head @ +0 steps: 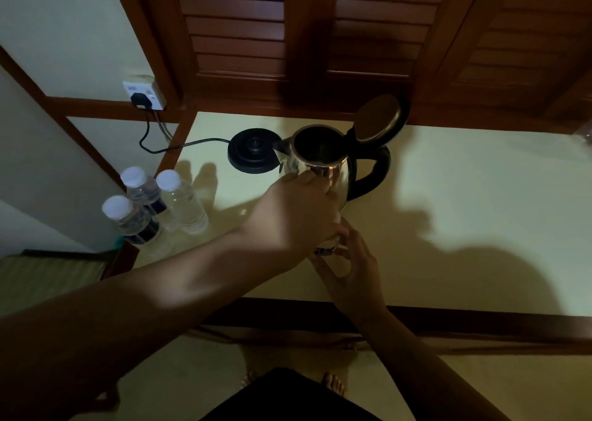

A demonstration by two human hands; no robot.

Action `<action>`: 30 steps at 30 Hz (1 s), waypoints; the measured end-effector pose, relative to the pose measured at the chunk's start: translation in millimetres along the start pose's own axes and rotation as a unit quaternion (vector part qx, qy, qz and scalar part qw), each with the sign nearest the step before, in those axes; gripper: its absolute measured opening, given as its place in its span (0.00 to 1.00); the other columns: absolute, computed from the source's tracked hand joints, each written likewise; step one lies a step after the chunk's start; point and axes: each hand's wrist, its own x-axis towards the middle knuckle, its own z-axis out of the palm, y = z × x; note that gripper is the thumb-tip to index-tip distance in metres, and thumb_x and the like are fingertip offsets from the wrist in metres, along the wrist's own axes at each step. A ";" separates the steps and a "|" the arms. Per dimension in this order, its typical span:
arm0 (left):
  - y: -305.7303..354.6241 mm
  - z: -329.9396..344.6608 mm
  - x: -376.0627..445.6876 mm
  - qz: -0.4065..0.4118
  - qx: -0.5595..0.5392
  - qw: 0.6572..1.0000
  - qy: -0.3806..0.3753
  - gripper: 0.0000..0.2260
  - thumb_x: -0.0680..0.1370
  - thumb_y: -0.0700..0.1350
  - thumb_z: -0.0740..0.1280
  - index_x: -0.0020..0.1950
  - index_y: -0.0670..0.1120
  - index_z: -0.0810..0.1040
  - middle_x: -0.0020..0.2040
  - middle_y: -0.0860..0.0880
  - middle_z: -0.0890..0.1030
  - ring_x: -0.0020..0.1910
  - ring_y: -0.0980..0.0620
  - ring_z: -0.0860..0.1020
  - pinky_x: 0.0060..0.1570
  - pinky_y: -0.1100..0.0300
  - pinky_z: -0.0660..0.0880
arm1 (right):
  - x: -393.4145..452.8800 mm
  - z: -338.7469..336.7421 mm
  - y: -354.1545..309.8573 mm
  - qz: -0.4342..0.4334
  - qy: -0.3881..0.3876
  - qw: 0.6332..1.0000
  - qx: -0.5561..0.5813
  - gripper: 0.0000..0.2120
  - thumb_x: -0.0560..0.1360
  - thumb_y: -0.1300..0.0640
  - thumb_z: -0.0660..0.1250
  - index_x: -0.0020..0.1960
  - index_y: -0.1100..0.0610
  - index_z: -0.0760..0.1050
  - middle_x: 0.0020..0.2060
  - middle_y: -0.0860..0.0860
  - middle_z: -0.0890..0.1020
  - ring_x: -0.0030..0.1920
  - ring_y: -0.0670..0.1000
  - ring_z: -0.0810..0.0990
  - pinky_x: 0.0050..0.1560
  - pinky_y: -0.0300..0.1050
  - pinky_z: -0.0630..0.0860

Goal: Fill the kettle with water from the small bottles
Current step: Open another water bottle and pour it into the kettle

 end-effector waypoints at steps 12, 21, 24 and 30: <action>-15.8 -5.5 7.5 -0.033 -0.098 0.992 -0.065 0.22 0.80 0.65 0.56 0.54 0.49 0.77 0.49 0.51 0.78 0.48 0.49 0.79 0.44 0.52 0.75 | 3.2 1.0 2.8 0.021 -0.010 1.000 0.015 0.28 0.77 0.51 0.79 0.73 0.54 0.74 0.60 0.49 0.83 0.59 0.47 0.84 0.55 0.53 0.84; -7.5 -10.4 9.9 0.068 0.076 0.991 -0.089 0.16 0.85 0.52 0.54 0.54 0.47 0.80 0.44 0.49 0.76 0.44 0.47 0.78 0.40 0.55 0.72 | 7.3 -4.1 -5.2 0.034 -0.034 0.999 -0.002 0.31 0.77 0.47 0.77 0.76 0.46 0.71 0.65 0.46 0.83 0.62 0.44 0.84 0.56 0.41 0.83; -13.4 -8.8 10.7 0.181 0.099 0.978 -0.030 0.22 0.78 0.41 0.46 0.60 0.45 0.78 0.57 0.46 0.77 0.55 0.45 0.77 0.44 0.52 0.66 | 8.5 -6.3 -6.7 0.054 -0.040 0.998 0.008 0.32 0.76 0.48 0.78 0.76 0.44 0.70 0.65 0.45 0.84 0.62 0.42 0.83 0.56 0.38 0.83; -45.6 4.8 19.2 0.227 -0.028 0.972 -0.055 0.14 0.79 0.39 0.64 0.63 0.47 0.76 0.61 0.49 0.79 0.56 0.47 0.79 0.46 0.56 0.77 | 7.2 -8.8 -8.1 0.084 -0.034 0.996 0.018 0.32 0.76 0.52 0.80 0.77 0.48 0.72 0.65 0.42 0.83 0.64 0.42 0.83 0.58 0.42 0.84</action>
